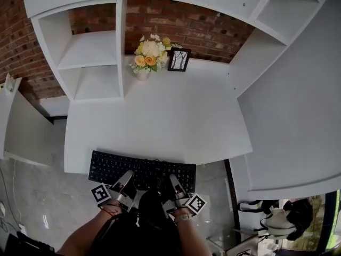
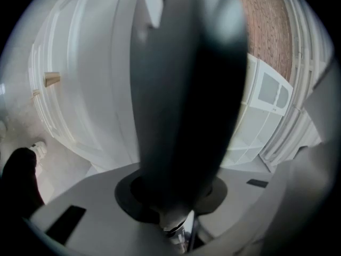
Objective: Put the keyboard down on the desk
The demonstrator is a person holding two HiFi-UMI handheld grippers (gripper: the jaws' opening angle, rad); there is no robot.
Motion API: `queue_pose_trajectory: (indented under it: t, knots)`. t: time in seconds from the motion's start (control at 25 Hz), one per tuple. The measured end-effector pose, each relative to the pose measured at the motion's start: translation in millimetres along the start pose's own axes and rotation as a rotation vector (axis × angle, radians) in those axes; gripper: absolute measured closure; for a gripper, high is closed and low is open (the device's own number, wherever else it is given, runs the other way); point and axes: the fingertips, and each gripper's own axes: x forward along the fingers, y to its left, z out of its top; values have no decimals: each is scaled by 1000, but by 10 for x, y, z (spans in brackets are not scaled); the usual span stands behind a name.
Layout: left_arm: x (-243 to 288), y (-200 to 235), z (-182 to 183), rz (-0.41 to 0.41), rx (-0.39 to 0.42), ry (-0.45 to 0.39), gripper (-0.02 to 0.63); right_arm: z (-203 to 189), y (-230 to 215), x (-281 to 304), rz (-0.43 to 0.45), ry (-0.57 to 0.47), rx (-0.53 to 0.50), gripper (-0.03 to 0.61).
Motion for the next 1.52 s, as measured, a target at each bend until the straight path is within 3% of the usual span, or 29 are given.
queue_pose_trajectory:
  t: [0.28,0.64,0.88,1.08,1.24,1.4,1.52]
  knots:
    - [85,-7,-11,-13,39,16,529,96,-78,95,-24,26,48,511]
    - [188,-62,-101,22,8,97,482,265,-119,232,-52,52,88,511]
    - [203,-108,-174,45,53,182,449,336,-71,366,-57,83,102,511]
    - [256,-172,-329,52,275,371,416,407,-28,456,-73,97,94,509]
    - [236,-91,-499,78,315,480,416,446,-26,506,-105,97,90,509]
    - [154,29,-759,125,550,679,416,471,-15,568,-131,103,97,509]
    - [153,76,-804,167,708,701,435,485,-3,615,-143,102,101,509]
